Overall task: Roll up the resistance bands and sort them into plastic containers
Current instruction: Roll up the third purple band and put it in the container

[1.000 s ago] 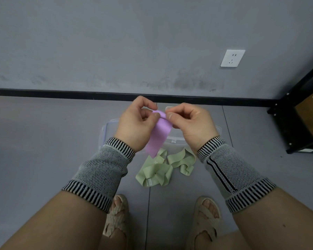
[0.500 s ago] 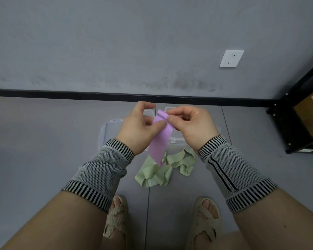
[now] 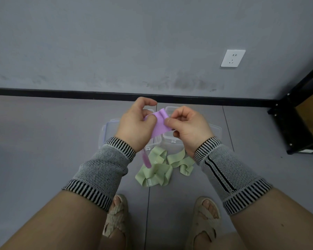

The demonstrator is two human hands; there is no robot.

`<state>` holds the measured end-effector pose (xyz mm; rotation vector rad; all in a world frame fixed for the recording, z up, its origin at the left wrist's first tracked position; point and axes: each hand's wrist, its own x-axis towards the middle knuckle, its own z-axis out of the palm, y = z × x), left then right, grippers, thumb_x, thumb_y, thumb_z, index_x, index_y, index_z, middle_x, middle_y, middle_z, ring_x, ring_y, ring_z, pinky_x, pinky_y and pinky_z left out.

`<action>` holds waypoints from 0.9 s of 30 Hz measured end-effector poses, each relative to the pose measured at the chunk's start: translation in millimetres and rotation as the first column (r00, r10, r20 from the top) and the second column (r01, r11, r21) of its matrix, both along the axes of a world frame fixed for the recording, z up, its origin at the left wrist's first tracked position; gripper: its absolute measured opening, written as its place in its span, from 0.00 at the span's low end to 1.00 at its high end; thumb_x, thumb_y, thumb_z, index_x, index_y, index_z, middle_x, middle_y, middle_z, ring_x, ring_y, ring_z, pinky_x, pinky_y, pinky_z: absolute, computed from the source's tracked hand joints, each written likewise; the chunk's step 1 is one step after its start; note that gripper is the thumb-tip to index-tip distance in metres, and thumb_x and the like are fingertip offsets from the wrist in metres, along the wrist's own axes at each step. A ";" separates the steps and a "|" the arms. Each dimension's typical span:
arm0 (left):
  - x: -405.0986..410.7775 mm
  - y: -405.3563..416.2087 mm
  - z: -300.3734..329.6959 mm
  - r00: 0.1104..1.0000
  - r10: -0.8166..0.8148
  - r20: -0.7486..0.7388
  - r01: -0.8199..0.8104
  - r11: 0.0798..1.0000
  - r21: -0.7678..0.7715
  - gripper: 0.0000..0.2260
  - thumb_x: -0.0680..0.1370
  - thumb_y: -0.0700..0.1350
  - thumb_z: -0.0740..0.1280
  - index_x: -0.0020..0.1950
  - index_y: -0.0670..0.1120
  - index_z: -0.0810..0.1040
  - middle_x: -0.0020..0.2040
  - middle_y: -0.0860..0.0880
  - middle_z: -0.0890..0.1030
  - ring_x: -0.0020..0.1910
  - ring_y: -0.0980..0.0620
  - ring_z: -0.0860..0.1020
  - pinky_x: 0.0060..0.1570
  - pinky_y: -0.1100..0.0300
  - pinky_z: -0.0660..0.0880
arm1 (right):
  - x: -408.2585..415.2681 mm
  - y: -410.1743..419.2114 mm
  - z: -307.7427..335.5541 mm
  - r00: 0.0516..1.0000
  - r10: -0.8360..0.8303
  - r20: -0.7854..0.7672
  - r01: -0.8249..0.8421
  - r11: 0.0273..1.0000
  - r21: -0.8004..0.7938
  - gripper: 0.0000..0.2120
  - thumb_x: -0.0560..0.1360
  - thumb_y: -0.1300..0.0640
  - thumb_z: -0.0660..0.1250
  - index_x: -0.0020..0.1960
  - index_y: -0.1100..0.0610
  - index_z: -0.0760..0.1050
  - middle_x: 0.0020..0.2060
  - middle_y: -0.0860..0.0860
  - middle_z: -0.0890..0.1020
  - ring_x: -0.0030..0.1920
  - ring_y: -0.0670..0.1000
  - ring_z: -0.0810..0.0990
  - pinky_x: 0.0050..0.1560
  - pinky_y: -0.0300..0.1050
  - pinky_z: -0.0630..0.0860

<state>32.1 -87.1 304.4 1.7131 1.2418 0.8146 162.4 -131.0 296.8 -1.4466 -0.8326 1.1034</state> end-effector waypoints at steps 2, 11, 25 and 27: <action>0.5 -1.3 1.9 1.000 0.018 0.000 -0.018 1.000 -0.004 0.09 0.74 0.44 0.67 0.52 0.54 0.72 0.37 0.53 0.82 0.36 0.54 0.78 0.40 0.60 0.73 | -5.5 -1.4 -0.6 1.000 0.012 0.010 -0.012 0.999 0.029 0.14 0.71 0.70 0.69 0.34 0.55 0.70 0.30 0.49 0.74 0.30 0.45 0.71 0.31 0.35 0.68; -7.0 -0.8 6.6 0.999 0.021 0.050 -0.019 0.999 -0.027 0.08 0.74 0.47 0.70 0.50 0.55 0.74 0.41 0.51 0.83 0.37 0.54 0.80 0.34 0.60 0.74 | -6.3 -5.6 4.1 0.984 0.094 0.154 -0.111 0.988 0.108 0.12 0.70 0.69 0.70 0.37 0.53 0.77 0.34 0.54 0.78 0.36 0.50 0.74 0.39 0.39 0.74; -27.8 1.4 6.5 0.975 -0.214 0.050 0.217 0.975 -0.045 0.12 0.76 0.41 0.67 0.54 0.55 0.70 0.39 0.47 0.82 0.33 0.53 0.77 0.37 0.56 0.75 | 8.7 -26.5 3.8 0.687 0.235 0.688 -0.424 0.898 0.117 0.28 0.66 0.57 0.76 0.58 0.38 0.68 0.61 0.38 0.73 0.53 0.37 0.74 0.52 0.28 0.70; -30.3 1.7 5.6 0.971 -0.234 0.057 0.238 0.969 -0.069 0.12 0.76 0.41 0.67 0.55 0.54 0.70 0.40 0.46 0.83 0.35 0.51 0.79 0.40 0.53 0.76 | 7.1 -26.4 1.9 0.648 0.242 0.722 -0.451 0.886 0.107 0.27 0.67 0.58 0.76 0.62 0.43 0.71 0.63 0.38 0.72 0.54 0.38 0.74 0.53 0.26 0.69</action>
